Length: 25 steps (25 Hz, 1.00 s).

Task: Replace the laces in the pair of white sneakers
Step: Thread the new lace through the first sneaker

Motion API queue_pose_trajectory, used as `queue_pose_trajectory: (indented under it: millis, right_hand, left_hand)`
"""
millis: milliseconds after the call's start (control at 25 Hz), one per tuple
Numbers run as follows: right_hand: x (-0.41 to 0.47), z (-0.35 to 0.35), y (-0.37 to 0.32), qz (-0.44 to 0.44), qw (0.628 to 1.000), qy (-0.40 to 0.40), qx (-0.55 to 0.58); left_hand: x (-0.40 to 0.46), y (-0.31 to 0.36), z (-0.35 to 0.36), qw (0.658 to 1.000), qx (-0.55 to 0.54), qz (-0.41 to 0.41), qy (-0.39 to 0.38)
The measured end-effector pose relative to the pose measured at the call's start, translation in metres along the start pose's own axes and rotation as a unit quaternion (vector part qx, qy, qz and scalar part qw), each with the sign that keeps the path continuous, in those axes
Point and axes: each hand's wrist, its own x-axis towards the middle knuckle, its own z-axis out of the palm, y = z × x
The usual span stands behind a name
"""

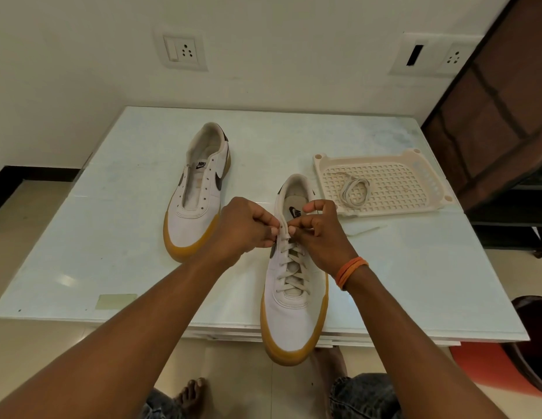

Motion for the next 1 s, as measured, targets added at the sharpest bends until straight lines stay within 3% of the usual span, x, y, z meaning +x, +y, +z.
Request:
queue_pose_trajectory:
  millis: [240,520,720,1000]
  right_hand:
    - [0.0,0.0,0.001,-0.02,1.0,0.0,-0.003]
    - [0.002,-0.004,0.003,-0.025,0.999,-0.012,-0.031]
    - [0.002,-0.012,-0.001,-0.012,0.999,-0.028,-0.022]
    - [-0.001,-0.06,0.002,0.068,0.987,0.024,0.141]
  left_hand:
    - [-0.006,0.0,-0.004,0.998,-0.062,-0.005,-0.031]
    - [-0.004,0.009,0.008,0.999,0.008,-0.011,0.033]
    - [0.001,0.013,0.009,0.998,0.051,-0.032,0.004]
    - [0.007,0.02,-0.041,0.993,0.102,-0.057,-0.013]
